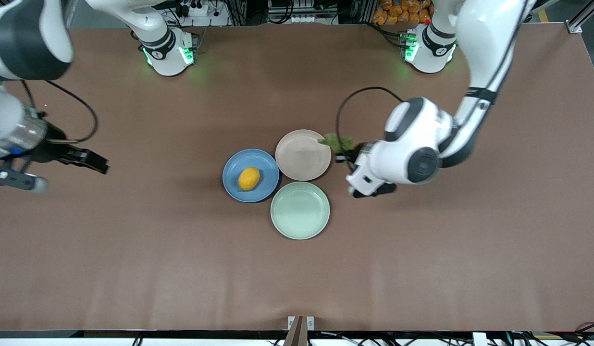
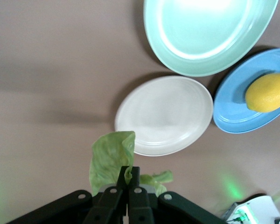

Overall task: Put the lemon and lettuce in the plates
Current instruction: 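Carry the lettuce with the left gripper onto the beige plate while the right gripper withdraws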

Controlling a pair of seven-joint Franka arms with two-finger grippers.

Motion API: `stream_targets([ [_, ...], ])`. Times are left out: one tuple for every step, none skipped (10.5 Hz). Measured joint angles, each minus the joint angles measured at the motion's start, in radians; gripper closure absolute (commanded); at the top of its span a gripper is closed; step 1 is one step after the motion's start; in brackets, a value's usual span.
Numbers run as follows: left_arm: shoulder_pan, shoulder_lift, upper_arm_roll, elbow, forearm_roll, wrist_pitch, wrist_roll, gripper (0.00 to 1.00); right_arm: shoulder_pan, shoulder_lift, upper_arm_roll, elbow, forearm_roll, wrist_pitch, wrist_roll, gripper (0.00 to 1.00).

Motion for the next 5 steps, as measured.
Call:
stream_targets([
  [-0.042, 0.027, 0.001, -0.004, 0.000, 0.056, -0.030, 1.00, -0.022, -0.004, 0.000, 0.000, 0.000, 0.001, -0.010, 0.00],
  [-0.063, 0.055, 0.003, -0.008, 0.000, 0.098, -0.041, 1.00, -0.041, -0.004, 0.000, 0.000, 0.000, 0.002, -0.012, 0.00],
  [-0.068, 0.084, 0.004, -0.013, 0.000, 0.127, -0.046, 1.00, -0.061, -0.004, 0.000, 0.000, 0.000, 0.002, -0.025, 0.00],
  [-0.069, 0.113, 0.006, -0.014, 0.000, 0.159, -0.050, 1.00, -0.082, -0.005, 0.000, 0.000, 0.000, 0.002, -0.059, 0.00],
  [-0.070, 0.138, 0.006, -0.014, 0.000, 0.181, -0.054, 1.00, -0.100, -0.009, 0.000, 0.000, 0.000, 0.002, -0.093, 0.00],
])
